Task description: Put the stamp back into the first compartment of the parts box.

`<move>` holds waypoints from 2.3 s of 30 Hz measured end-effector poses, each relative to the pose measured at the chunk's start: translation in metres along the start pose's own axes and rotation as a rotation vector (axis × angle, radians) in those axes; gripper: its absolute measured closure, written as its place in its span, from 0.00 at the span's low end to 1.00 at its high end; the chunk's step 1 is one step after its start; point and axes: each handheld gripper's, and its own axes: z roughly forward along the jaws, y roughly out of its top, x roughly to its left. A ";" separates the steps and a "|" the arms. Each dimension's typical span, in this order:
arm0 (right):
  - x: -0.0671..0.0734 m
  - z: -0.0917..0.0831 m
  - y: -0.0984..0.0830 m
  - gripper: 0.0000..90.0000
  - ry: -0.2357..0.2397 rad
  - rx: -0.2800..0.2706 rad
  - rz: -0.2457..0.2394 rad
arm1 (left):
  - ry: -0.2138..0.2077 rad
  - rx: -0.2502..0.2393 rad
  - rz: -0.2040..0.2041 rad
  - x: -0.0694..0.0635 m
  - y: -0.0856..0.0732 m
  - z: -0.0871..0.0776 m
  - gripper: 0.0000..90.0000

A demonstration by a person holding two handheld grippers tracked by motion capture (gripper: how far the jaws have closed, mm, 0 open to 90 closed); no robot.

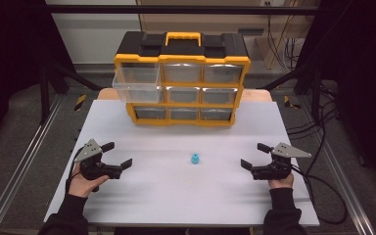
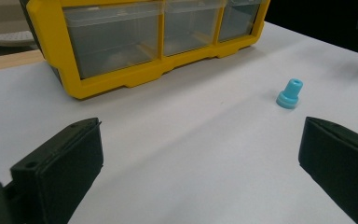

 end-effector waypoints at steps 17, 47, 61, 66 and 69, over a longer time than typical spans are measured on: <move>0.000 0.000 0.000 0.03 0.007 0.014 -0.008 | -0.002 0.024 0.026 -0.013 0.005 0.008 0.00; 0.001 0.000 -0.001 0.03 0.007 0.031 -0.019 | -0.020 0.072 0.068 -0.041 0.022 0.035 0.00; 0.001 0.000 -0.001 0.03 0.009 0.034 -0.021 | -0.049 0.079 0.081 -0.054 0.037 0.054 0.00; 0.001 0.000 -0.001 0.03 0.012 0.035 -0.023 | -0.059 0.085 0.083 -0.060 0.042 0.063 0.00; 0.001 0.000 -0.001 0.03 0.011 0.035 -0.021 | -0.061 0.087 0.084 -0.061 0.043 0.066 0.00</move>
